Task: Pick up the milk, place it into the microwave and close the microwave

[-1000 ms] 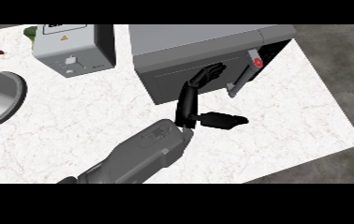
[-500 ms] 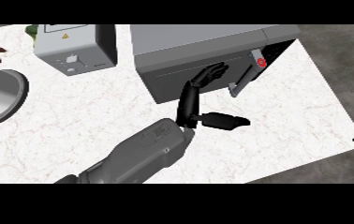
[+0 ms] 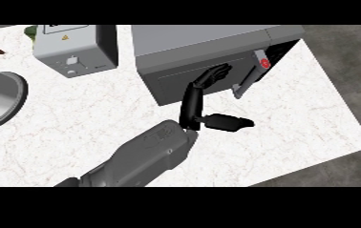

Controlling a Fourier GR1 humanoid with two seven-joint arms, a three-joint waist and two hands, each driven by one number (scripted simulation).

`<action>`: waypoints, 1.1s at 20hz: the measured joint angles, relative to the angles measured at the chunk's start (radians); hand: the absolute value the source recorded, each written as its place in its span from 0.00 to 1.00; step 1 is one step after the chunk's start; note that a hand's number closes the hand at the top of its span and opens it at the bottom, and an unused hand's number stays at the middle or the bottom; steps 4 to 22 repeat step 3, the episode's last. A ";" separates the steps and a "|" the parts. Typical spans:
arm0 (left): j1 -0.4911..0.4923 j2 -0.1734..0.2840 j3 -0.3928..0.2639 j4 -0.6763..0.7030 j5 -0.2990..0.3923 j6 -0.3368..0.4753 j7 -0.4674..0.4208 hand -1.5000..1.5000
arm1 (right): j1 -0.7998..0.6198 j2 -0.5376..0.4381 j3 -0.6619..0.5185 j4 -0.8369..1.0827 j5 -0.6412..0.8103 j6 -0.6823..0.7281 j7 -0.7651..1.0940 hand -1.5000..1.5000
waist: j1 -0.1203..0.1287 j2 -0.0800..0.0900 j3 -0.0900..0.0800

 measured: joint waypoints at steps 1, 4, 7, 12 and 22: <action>0.001 0.000 0.000 0.000 0.003 0.000 -0.006 0.00 | -0.006 -0.003 -0.001 0.009 -0.011 0.006 0.004 0.00 | -0.002 0.001 0.000; 0.000 0.000 -0.001 0.003 0.010 -0.003 -0.017 0.00 | -0.017 -0.009 -0.003 0.030 -0.030 0.020 0.010 0.00 | -0.002 0.001 0.000; 0.000 0.000 -0.001 0.003 0.010 -0.003 -0.017 0.00 | -0.017 -0.009 -0.003 0.030 -0.030 0.020 0.010 0.00 | -0.002 0.001 0.000; 0.000 0.000 -0.001 0.003 0.010 -0.003 -0.017 0.00 | -0.017 -0.009 -0.003 0.030 -0.030 0.020 0.010 0.00 | -0.002 0.001 0.000; 0.000 0.000 -0.001 0.003 0.010 -0.003 -0.017 0.00 | -0.017 -0.009 -0.003 0.030 -0.030 0.020 0.010 0.00 | -0.002 0.001 0.000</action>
